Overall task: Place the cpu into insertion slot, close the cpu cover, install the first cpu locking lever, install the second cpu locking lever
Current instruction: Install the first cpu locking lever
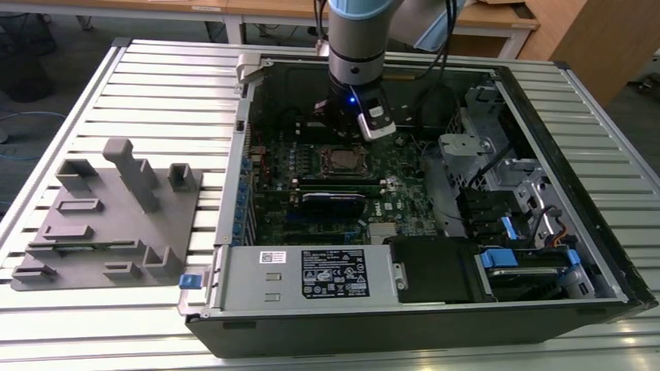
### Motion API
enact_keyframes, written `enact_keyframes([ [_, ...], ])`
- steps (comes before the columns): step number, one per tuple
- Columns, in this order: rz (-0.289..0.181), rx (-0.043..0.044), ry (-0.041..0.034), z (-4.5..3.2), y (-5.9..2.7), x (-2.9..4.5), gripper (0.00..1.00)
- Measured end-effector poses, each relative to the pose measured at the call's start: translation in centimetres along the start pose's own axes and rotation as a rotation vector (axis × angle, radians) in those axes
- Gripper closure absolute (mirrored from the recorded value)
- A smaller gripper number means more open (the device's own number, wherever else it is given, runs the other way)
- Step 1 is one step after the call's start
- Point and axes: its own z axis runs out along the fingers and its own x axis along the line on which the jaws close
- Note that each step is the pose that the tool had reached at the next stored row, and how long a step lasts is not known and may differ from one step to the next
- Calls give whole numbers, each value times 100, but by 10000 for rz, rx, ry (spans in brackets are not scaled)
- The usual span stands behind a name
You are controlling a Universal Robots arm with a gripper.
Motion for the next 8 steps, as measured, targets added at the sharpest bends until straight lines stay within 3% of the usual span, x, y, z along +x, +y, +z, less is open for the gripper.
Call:
enact_keyframes([
  [8, 32, -1, -7, -27, 5, -1, 89],
])
